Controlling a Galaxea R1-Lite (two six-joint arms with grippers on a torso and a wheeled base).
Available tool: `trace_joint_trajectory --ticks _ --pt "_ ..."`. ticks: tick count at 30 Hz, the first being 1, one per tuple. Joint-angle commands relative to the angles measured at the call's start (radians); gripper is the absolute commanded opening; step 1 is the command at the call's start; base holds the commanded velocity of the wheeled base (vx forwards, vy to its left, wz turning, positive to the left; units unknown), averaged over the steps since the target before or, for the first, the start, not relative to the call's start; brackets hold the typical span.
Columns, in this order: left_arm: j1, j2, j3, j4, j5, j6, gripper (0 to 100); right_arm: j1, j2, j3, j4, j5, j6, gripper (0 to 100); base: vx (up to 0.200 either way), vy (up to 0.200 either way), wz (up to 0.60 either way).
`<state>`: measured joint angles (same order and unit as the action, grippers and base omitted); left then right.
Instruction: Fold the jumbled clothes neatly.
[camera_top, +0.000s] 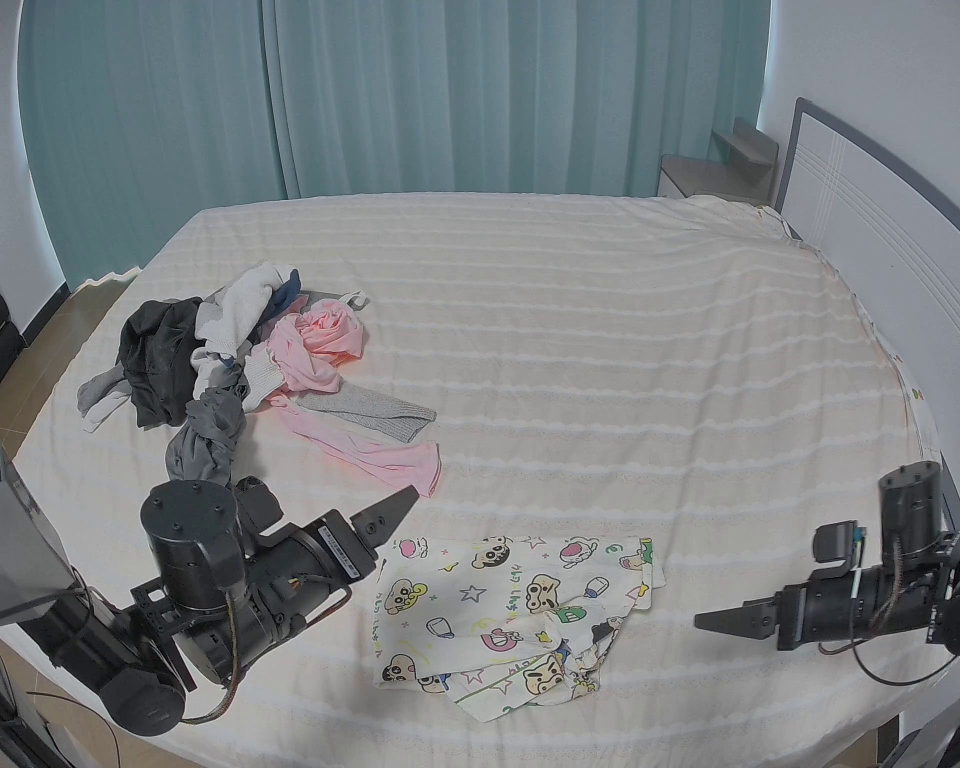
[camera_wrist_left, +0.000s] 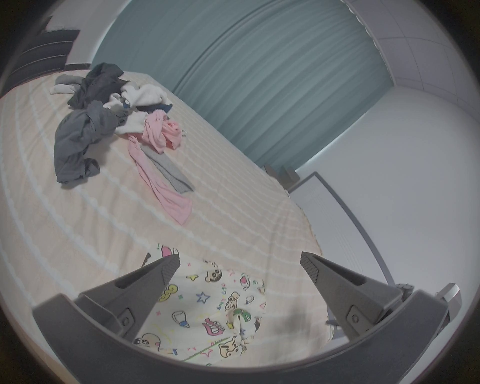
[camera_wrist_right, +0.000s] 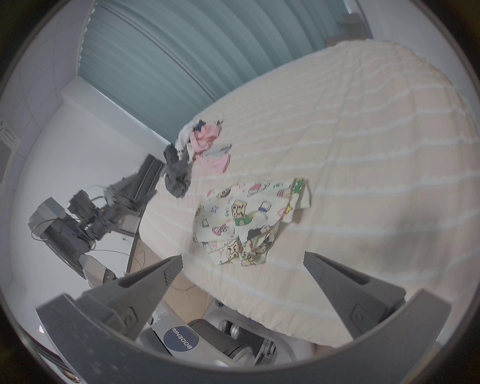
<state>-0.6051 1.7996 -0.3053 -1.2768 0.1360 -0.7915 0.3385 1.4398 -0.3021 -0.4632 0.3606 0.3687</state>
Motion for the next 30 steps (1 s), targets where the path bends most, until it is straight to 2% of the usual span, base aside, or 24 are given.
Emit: trace_joint_trajectory --ticks 1,3,7,8,9,12,15,30 --pt "0.065 -0.042 0.023 -0.056 0.036 0.015 100 0.119 0.340 -0.107 -0.055 -0.037 0.039 100 0.000 0.000 0.00" --pt "0.077 -0.042 0.023 -0.058 0.036 0.032 100 0.139 0.426 -0.121 -0.121 -0.074 0.041 100 0.000 0.000 0.00" --pt "0.088 -0.042 0.020 -0.059 0.036 0.034 100 0.191 0.584 -0.164 -0.238 -0.216 0.053 100 0.000 0.000 0.00" --pt "0.088 -0.042 0.020 -0.059 0.036 0.034 100 0.191 0.584 -0.164 -0.238 -0.216 0.053 100 0.000 0.000 0.00" --pt "0.090 -0.040 0.020 -0.061 0.036 0.034 100 0.215 0.626 -0.180 -0.284 -0.253 0.084 100 0.000 0.000 0.00" --pt "0.091 -0.042 0.018 -0.061 0.036 0.034 100 0.263 0.639 -0.193 -0.328 -0.258 0.147 100 0.000 0.000 0.00" --pt "0.091 -0.042 0.020 -0.059 0.036 0.034 100 0.298 0.645 -0.201 -0.328 -0.261 0.164 100 0.000 0.000 0.00" --pt "0.097 -0.040 0.018 -0.061 0.036 0.034 100 0.306 0.665 -0.207 -0.324 -0.278 0.191 100 0.000 0.000 0.00"
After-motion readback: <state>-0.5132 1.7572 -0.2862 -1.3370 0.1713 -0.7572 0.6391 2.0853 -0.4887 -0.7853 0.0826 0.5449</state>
